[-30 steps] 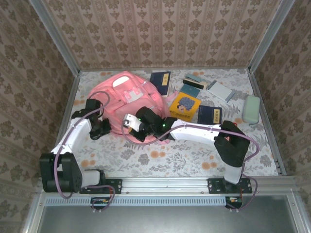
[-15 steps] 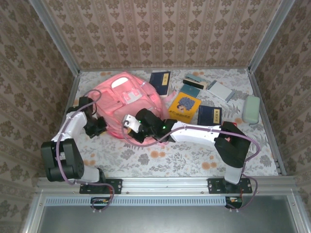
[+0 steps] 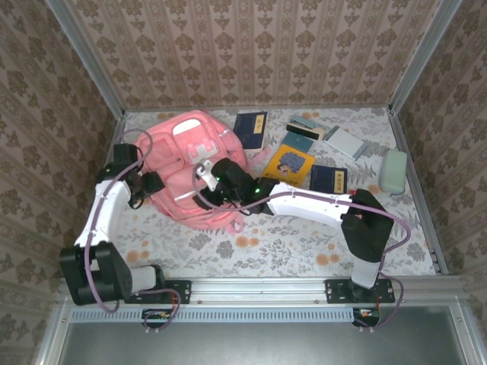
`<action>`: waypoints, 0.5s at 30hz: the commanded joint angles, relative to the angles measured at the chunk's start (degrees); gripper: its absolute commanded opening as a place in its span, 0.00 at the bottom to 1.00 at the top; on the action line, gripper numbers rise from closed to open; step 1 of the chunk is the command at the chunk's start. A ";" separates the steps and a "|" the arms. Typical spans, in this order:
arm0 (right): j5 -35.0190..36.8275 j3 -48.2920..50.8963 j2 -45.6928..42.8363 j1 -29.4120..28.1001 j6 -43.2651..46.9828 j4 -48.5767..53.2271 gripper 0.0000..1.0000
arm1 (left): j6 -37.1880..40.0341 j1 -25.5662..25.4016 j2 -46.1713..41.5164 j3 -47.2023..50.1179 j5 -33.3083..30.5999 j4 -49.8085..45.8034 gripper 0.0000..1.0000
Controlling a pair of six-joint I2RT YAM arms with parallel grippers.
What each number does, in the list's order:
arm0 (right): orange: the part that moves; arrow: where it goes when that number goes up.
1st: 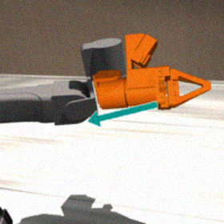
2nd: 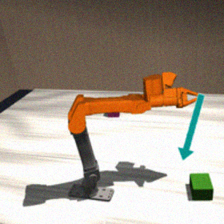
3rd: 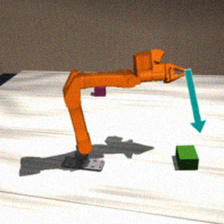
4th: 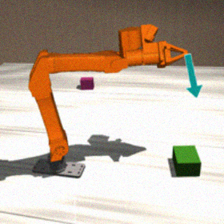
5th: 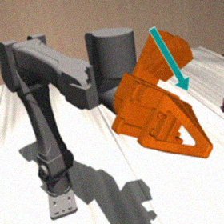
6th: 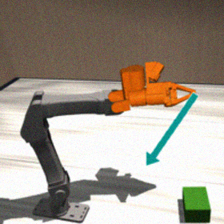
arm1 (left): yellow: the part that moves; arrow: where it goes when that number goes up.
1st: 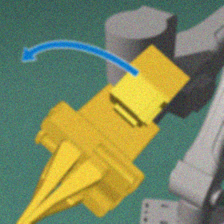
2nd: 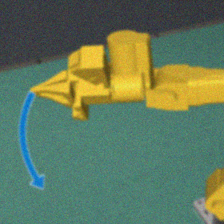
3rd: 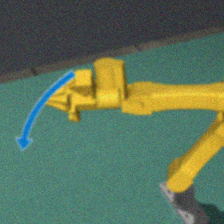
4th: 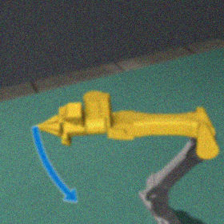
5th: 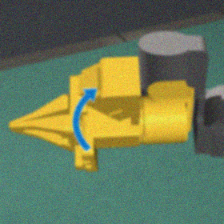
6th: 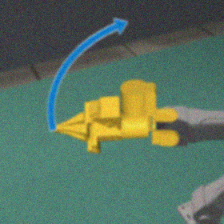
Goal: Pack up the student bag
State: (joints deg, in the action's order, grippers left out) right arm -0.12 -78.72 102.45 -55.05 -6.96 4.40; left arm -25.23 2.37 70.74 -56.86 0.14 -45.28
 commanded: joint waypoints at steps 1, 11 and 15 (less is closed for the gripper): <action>2.72 3.33 -5.84 4.54 -9.90 2.46 0.59 | 0.02 -3.25 -5.47 0.77 1.01 -1.87 0.74; 4.59 17.40 -14.99 17.74 -23.94 3.48 0.65 | -5.82 -18.57 -5.81 0.44 7.33 8.36 0.75; 5.83 18.50 -14.38 22.72 -26.29 7.83 0.61 | -7.35 -25.09 1.14 -3.74 5.89 11.15 0.83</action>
State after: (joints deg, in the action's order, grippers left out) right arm 3.27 -61.32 88.88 -34.83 -28.95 8.01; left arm -30.30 -19.66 68.18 -57.45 5.80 -38.22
